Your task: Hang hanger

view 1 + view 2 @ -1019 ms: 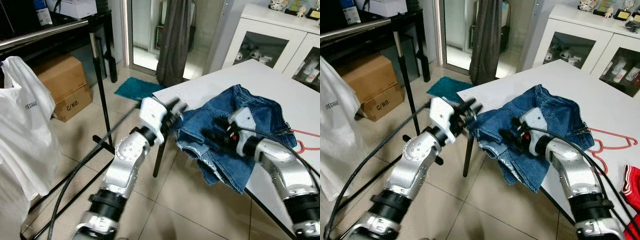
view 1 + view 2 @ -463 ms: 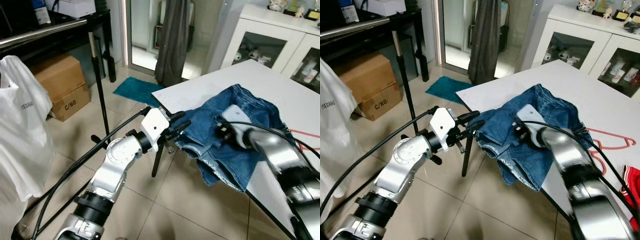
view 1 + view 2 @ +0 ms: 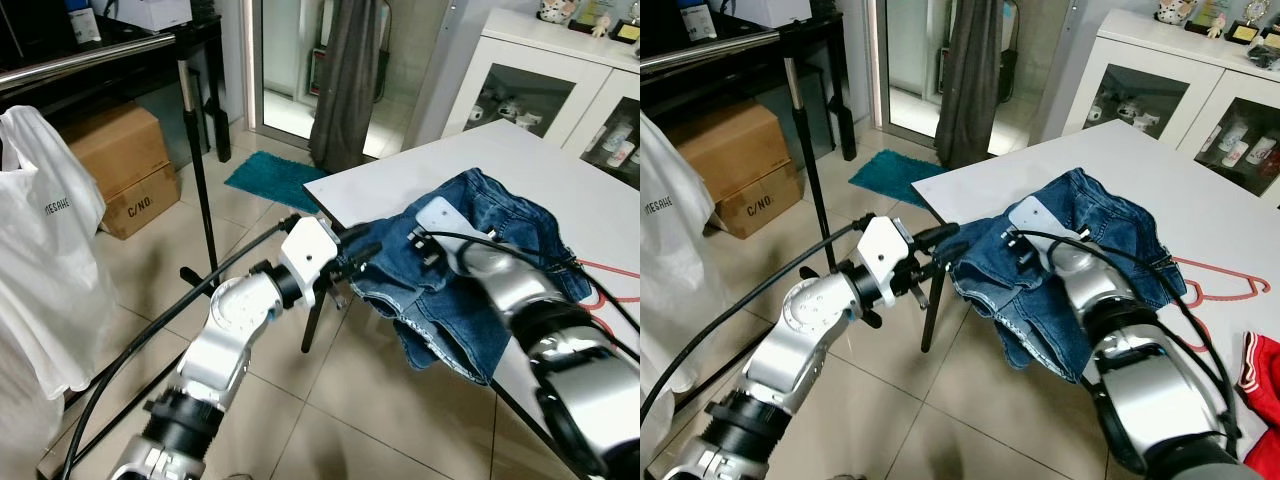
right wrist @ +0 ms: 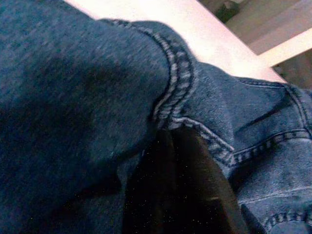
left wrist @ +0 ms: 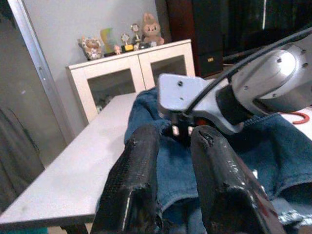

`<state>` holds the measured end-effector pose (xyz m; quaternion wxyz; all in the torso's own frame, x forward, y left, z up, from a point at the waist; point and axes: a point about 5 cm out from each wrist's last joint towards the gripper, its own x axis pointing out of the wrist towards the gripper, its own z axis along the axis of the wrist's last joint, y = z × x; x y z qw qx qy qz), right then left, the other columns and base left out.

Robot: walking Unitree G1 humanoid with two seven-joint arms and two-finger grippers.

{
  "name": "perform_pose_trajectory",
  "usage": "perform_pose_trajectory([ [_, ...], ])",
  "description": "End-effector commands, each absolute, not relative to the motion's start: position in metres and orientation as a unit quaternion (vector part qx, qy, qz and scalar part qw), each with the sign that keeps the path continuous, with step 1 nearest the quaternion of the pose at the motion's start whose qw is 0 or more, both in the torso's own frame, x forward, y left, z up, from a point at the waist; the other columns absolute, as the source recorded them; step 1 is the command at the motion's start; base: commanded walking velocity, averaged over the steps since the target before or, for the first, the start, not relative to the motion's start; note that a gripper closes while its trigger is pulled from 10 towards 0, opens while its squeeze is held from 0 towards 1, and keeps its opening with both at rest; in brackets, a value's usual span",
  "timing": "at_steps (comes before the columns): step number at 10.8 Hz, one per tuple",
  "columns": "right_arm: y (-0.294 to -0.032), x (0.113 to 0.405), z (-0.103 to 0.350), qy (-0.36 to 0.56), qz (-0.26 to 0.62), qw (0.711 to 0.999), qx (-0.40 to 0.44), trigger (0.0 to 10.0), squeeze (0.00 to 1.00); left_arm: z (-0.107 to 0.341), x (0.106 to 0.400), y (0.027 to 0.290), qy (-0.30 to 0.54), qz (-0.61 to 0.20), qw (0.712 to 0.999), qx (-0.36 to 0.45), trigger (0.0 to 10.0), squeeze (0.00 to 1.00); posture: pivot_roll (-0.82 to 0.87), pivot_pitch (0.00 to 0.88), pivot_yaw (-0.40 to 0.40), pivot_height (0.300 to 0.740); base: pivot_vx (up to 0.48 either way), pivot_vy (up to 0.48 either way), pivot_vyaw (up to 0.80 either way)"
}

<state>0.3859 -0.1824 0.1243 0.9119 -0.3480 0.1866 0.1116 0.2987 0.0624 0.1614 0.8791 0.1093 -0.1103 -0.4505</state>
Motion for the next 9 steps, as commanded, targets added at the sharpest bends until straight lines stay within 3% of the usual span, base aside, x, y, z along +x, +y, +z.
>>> perform_pose_trajectory([
  [1,-0.188,0.39,0.132,0.17,0.077,0.915,-0.358,0.0,0.0,0.165,0.296,0.057,-0.115,-0.46,0.873,0.112,10.0,0.0,0.17,0.032,-0.09,0.74,0.0,0.0,0.0],
  [3,-0.198,0.391,0.137,0.143,0.015,0.922,-0.358,0.0,0.0,0.166,0.296,0.055,-0.113,-0.464,0.872,0.111,10.0,0.0,0.17,0.031,-0.084,0.74,0.0,0.0,0.0],
  [4,-0.203,0.394,0.151,0.083,-0.033,0.953,-0.291,0.0,0.0,0.165,0.295,0.053,-0.113,-0.466,0.871,0.109,10.0,0.0,0.15,0.03,-0.082,0.74,0.0,0.0,0.0],
  [6,-0.204,0.396,0.164,0.034,-0.035,0.979,-0.2,3.7,0.0,0.165,0.295,0.051,-0.112,-0.468,0.87,0.107,10.0,0.0,0.14,0.03,-0.08,0.74,0.0,0.0,0.0],
  [7,-0.207,0.395,0.167,0.033,0.0,0.986,-0.161,10.0,0.0,0.165,0.295,0.049,-0.113,-0.469,0.869,0.105,10.0,0.0,0.14,0.031,-0.08,0.74,0.0,0.0,0.0],
  [9,-0.223,0.388,0.173,0.035,0.069,0.984,-0.162,10.0,0.0,0.165,0.296,0.049,-0.113,-0.469,0.87,0.104,10.0,0.0,0.12,0.031,-0.078,0.74,0.0,0.0,0.0],
])
